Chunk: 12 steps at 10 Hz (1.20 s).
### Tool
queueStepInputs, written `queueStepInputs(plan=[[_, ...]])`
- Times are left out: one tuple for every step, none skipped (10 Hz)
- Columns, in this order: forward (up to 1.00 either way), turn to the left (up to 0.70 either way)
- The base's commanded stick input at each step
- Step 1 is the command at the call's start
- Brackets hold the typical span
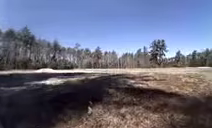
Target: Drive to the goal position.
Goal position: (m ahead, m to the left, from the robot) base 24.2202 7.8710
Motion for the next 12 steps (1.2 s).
queueStepInputs(plan=[[0.7,0.0],[0.7,0.0],[0.7,0.0],[0.7,0.0],[0.7,0.0],[0.7,0.0],[0.7,0.0],[0.7,0.0],[0.7,0.0],[0.7,0.0],[0.7,0.0],[0.7,0.0]])
